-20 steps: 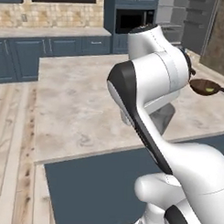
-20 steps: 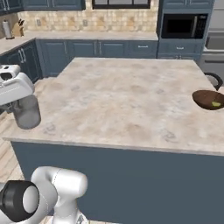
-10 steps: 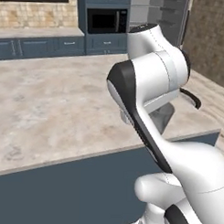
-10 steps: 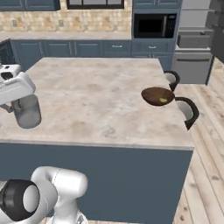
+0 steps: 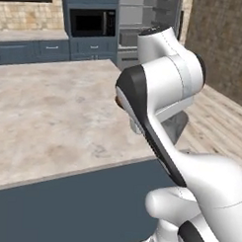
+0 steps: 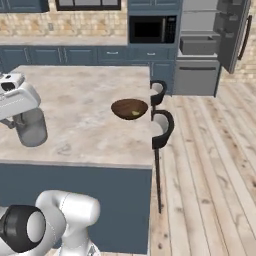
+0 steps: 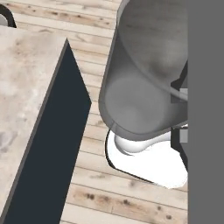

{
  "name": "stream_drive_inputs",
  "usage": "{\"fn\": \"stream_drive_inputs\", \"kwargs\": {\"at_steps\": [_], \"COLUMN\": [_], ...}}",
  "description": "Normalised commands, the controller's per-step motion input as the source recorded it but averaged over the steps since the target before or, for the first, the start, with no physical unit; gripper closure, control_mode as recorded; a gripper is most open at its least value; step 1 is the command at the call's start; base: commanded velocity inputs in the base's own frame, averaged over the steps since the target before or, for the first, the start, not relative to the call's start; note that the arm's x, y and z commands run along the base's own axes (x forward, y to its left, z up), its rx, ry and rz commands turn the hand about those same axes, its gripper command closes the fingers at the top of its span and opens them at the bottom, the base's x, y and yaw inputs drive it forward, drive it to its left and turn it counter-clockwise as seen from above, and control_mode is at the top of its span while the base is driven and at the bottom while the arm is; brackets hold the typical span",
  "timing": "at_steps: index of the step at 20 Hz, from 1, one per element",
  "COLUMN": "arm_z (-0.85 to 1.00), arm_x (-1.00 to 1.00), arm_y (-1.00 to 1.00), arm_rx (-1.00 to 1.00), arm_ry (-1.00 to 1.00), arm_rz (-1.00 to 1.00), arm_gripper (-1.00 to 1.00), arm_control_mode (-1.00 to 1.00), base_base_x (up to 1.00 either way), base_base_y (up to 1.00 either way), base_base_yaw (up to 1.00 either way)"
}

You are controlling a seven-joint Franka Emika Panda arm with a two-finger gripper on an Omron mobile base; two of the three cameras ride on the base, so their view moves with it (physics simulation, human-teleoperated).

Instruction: There is a bowl on the dining counter. Grab a lemon wedge from the fridge and place it in the bowl. Then get the liquor bottle and glass cup from the cabinet and place them next to the bowl.

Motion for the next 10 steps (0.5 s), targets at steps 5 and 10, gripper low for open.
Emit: {"fn": "stream_drive_inputs", "kwargs": {"at_steps": [5,10], "arm_z": [0.0,0.0], "arm_x": [0.0,0.0], "arm_y": [0.0,0.0], "arm_rx": [0.0,0.0], "arm_ry": [0.0,0.0], "arm_rz": [0.0,0.0], "arm_gripper": [1.0,1.0], "arm_control_mode": [1.0,1.0], "base_base_x": [0.61,0.81], "base_base_y": [-0.97,-0.43], "base_base_yaw": [0.0,-0.04]}}
